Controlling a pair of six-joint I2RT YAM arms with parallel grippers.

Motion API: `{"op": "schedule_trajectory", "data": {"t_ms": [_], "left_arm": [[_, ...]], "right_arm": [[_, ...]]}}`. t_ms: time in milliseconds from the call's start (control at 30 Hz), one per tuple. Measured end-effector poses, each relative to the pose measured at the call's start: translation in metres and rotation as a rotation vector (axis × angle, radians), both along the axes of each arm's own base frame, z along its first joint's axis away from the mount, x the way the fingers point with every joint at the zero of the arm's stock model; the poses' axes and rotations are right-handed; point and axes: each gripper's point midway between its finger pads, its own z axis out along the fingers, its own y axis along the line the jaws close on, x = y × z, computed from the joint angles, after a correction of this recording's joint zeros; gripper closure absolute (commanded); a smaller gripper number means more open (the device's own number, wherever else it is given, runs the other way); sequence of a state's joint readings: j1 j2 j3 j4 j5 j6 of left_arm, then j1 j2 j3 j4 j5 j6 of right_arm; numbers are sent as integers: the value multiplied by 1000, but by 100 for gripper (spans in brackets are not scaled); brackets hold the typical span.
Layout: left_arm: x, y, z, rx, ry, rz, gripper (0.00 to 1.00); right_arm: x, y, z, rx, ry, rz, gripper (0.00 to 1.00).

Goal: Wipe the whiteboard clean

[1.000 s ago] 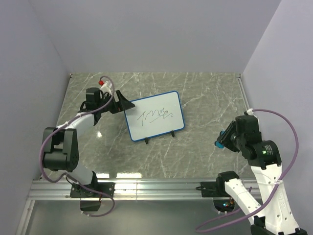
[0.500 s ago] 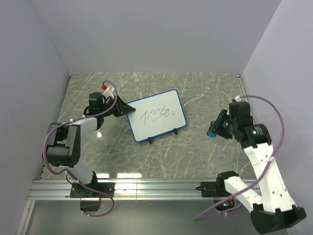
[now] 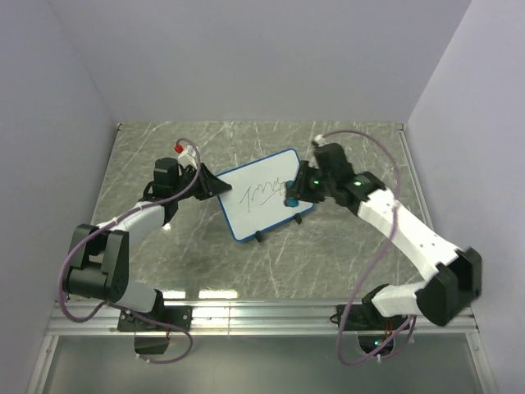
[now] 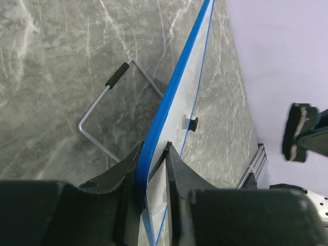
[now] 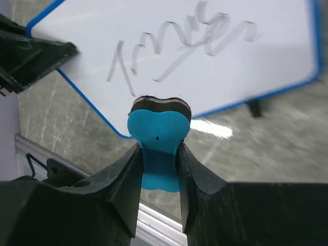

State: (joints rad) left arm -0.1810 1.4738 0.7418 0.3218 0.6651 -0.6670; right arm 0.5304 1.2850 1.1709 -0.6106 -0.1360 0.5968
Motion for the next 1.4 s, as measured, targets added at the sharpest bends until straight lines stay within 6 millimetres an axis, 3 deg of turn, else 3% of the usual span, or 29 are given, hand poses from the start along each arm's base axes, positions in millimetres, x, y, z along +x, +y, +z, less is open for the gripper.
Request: {"op": "schedule_trajectory", "data": {"t_ms": [133, 300, 433, 567, 900, 1200, 1400], "left_arm": [[-9, -3, 2, 17, 1, 28, 100], [-13, -9, 3, 33, 24, 52, 100], [-15, -12, 7, 45, 30, 62, 100], [-18, -13, 10, 55, 45, 63, 100], [-20, -11, 11, 89, 98, 69, 100], [-22, -8, 9, 122, 126, 67, 100], [-25, -8, 9, 133, 139, 61, 100]], "right_arm": [[12, 58, -11, 5, -4, 94, 100], [17, 113, -19, 18, -21, 177, 100], [15, 141, -25, 35, -34, 222, 100], [12, 157, -37, 37, -32, 248, 100], [23, 162, -54, 49, -64, 228, 100], [36, 128, -77, 68, -68, 125, 100], [32, 111, -89, 64, -78, 72, 100]]}}
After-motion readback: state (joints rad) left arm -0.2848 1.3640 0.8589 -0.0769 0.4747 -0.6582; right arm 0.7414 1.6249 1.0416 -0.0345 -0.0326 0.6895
